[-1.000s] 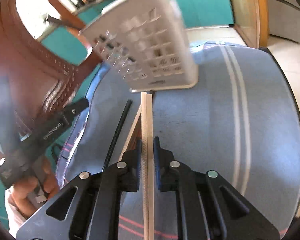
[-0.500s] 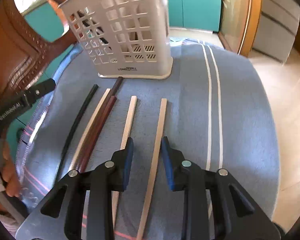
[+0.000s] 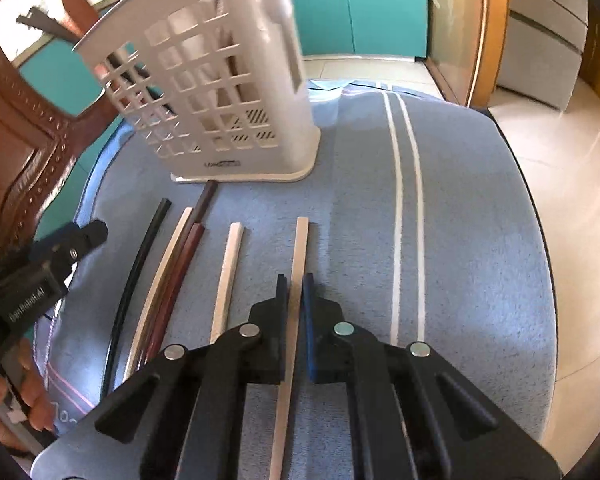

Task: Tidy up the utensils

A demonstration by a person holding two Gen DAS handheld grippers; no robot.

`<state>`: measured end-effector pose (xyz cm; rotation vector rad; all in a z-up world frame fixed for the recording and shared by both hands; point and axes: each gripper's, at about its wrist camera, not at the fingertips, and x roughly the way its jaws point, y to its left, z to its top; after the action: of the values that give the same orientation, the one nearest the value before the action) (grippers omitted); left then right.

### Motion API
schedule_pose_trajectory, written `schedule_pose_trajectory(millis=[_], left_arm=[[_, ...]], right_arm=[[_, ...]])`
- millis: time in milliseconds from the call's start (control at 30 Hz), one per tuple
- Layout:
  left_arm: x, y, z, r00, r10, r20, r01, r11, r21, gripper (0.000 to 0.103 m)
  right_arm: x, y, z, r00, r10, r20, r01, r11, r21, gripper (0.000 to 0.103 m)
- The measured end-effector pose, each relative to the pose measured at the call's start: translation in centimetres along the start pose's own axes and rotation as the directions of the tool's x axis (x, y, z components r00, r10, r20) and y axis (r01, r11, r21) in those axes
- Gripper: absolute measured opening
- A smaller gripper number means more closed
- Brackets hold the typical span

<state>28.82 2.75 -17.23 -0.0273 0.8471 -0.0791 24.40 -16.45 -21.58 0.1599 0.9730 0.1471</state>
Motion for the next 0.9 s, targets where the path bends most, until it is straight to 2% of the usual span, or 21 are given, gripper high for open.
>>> schedule_pose_trajectory(millis=[167,433,900], left_arm=[[0.5,-0.2,-0.1,1.0,0.006,-0.016,-0.005,1.0,0.009,0.057],[1.2,-0.7,-0.5,0.999,-0.007,-0.042,0.008,1.0,0.02,0.061],[1.8,-0.9,-0.7,0.997,-0.028,-0.073,0.03,0.999,0.026,0.067]], right_arm=[[-0.5,-1.1,0.4,1.0,0.025,0.009,-0.025,0.998,0.061,0.008],[-0.7,-0.4,0.5,0.993,0.108,0.046,-0.11,0.993,0.038,0.008],[-0.6,-0.4,0.3,0.995,0.078,0.065,-0.08,0.996,0.025,0.008]])
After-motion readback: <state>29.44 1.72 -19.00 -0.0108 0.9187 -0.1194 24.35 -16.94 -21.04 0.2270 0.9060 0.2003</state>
